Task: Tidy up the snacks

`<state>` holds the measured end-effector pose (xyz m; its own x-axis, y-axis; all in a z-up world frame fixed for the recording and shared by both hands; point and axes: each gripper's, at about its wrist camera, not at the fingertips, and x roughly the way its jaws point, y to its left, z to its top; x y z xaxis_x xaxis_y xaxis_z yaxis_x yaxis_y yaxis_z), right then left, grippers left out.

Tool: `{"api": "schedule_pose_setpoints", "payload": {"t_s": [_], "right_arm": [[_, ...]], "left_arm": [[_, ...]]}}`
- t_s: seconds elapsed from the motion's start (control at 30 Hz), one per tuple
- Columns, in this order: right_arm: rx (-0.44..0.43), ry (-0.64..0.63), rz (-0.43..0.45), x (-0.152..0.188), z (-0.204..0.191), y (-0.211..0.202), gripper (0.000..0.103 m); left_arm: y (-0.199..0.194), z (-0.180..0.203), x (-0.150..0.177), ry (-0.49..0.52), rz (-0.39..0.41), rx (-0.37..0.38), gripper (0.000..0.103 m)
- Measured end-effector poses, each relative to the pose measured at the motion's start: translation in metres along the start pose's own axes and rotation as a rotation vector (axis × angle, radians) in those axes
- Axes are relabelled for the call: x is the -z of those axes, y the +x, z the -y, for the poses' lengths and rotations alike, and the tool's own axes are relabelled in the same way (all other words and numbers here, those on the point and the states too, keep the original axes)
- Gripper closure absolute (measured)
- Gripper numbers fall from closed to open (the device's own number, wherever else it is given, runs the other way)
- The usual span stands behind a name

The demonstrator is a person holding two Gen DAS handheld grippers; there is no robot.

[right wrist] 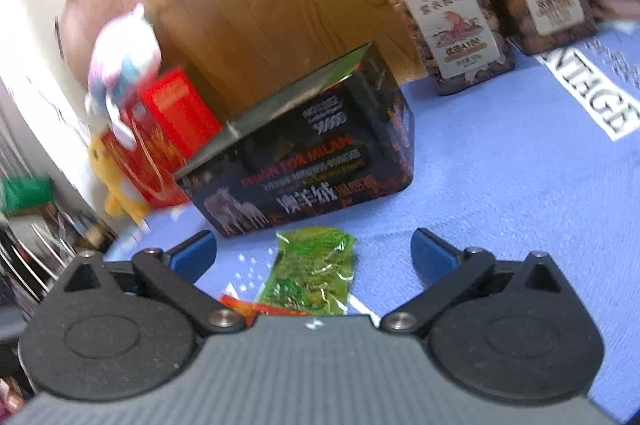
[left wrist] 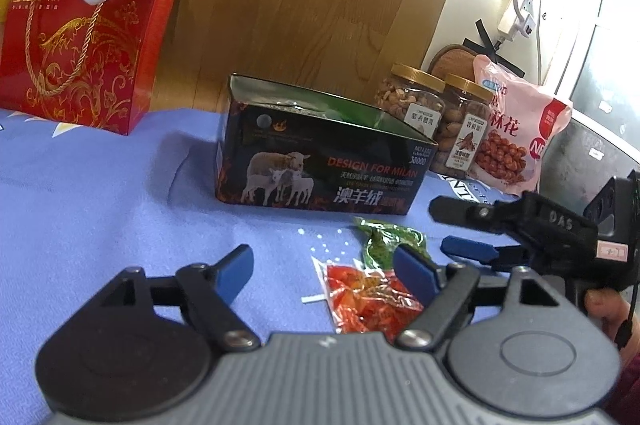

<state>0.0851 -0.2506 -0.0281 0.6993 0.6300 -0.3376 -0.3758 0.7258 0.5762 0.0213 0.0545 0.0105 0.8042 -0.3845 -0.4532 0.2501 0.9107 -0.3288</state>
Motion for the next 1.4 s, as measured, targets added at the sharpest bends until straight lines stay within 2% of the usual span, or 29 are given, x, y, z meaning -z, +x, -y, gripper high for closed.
{"api": "schedule_pose_setpoints", "payload": {"t_s": [0.17,0.27,0.37,0.43,0.53,0.57,0.6,0.63,0.67,0.8,0.97,1.27,1.33,1.4], "right_arm": [[0.023,-0.028,-0.024,-0.001,-0.007,0.003,0.0],[0.036,-0.044,-0.037,-0.002,-0.01,0.005,0.0],[0.047,-0.096,-0.06,0.0,-0.017,0.008,0.0],[0.042,-0.131,-0.085,0.002,-0.022,0.012,0.004],[0.038,-0.165,-0.115,0.007,-0.033,0.019,0.024],[0.049,-0.187,-0.125,0.008,-0.036,0.021,0.04],[0.051,-0.198,-0.137,0.009,-0.038,0.023,0.061],[0.056,-0.197,-0.147,0.01,-0.037,0.023,0.071],[0.049,-0.182,-0.148,0.01,-0.035,0.022,0.072],[0.0,-0.12,-0.125,0.011,-0.029,0.009,0.093],[-0.089,-0.085,-0.138,0.02,-0.033,-0.007,0.096],[-0.242,-0.133,-0.143,0.029,-0.06,-0.042,0.096],[-0.259,-0.161,-0.146,0.031,-0.066,-0.045,0.093],[-0.24,-0.186,-0.148,0.032,-0.069,-0.045,0.092]], "left_arm": [[-0.002,0.001,0.001,0.001,0.018,-0.001,0.02],[-0.004,0.0,0.0,-0.007,0.034,-0.005,0.012],[-0.004,-0.001,0.0,-0.013,0.034,0.004,0.012],[-0.002,-0.001,0.0,-0.009,0.017,0.015,0.013],[0.002,0.0,0.0,-0.005,-0.005,0.018,0.017],[0.003,-0.001,0.0,-0.009,-0.011,0.019,0.017],[0.004,-0.002,0.0,-0.014,-0.016,0.017,0.017],[0.005,-0.003,0.0,-0.019,-0.02,0.014,0.017],[0.005,-0.004,0.0,-0.027,-0.024,0.012,0.017],[0.008,-0.01,-0.001,-0.058,-0.037,0.016,0.017],[0.01,-0.015,-0.002,-0.09,-0.045,0.033,0.017],[0.016,-0.028,-0.003,-0.172,-0.071,0.071,0.017],[0.017,-0.03,-0.004,-0.181,-0.073,0.075,0.017],[0.017,-0.03,-0.004,-0.183,-0.074,0.079,0.017]]}}
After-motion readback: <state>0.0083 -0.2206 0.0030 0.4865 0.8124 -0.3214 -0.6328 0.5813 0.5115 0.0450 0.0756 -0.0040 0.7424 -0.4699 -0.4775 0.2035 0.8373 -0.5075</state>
